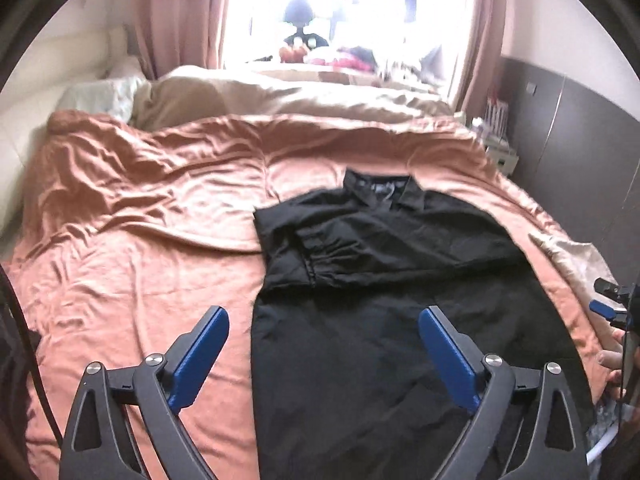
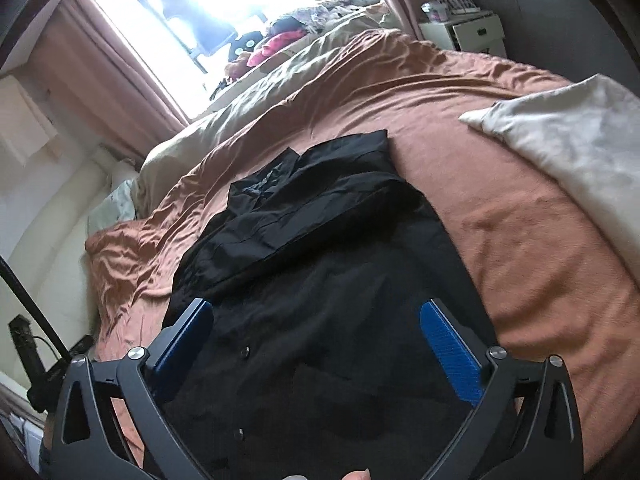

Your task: Fold large clothes

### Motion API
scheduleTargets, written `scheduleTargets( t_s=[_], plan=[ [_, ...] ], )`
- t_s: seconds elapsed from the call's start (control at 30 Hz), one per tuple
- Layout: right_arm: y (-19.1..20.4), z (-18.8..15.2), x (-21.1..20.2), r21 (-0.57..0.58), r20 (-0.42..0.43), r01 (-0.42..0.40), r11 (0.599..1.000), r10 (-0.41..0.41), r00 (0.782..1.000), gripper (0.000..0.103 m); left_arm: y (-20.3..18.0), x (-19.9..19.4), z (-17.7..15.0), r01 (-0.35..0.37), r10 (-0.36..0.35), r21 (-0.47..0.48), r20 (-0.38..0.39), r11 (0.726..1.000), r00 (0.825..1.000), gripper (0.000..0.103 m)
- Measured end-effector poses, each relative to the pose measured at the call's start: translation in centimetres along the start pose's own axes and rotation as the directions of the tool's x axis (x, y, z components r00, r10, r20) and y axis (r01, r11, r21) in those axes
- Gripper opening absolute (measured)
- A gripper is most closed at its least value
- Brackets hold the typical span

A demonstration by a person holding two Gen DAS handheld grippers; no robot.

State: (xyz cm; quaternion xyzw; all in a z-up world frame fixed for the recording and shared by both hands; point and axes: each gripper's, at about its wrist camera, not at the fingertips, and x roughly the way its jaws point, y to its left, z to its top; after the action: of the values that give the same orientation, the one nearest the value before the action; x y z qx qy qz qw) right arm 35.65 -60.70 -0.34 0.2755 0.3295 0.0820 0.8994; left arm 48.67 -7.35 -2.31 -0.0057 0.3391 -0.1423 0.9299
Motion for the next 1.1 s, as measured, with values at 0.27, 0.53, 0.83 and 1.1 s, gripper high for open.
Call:
scheduleTargets(
  t_s=[0.27, 0.53, 0.83, 1.1],
  plan=[
    [-2.2, -2.7, -4.8, -0.011, -0.054, -0.025, 1.0, 0.024, 0.998, 0.103, 1.2, -4.2, -3.4, 0.007, -0.008, -0.045, -0.01, 0.999, 1.0, 0.097],
    [-4.9, -5.1, -10.1, -0.044, -0.054, -0.011, 0.999, 0.008, 0.998, 0.103, 2.8, -7.5, -8.4, 0.042, -0.05, -0.134, -0.054, 0.99, 0.997, 0.097],
    [-6.8, -8.4, -14.8, -0.062, -0.051, -0.027, 0.998, 0.024, 0.998, 0.103, 4.0, -11.1, -13.4, 0.07, -0.087, -0.232, -0.061, 0.97, 0.994, 0.089],
    [-7.7, -11.5, -17.0, -0.074, -0.085, -0.061, 0.995, 0.055, 0.995, 0.097, 4.5, -13.9, -16.8, 0.066, -0.082, -0.236, -0.061, 0.97, 0.995, 0.083]
  ],
)
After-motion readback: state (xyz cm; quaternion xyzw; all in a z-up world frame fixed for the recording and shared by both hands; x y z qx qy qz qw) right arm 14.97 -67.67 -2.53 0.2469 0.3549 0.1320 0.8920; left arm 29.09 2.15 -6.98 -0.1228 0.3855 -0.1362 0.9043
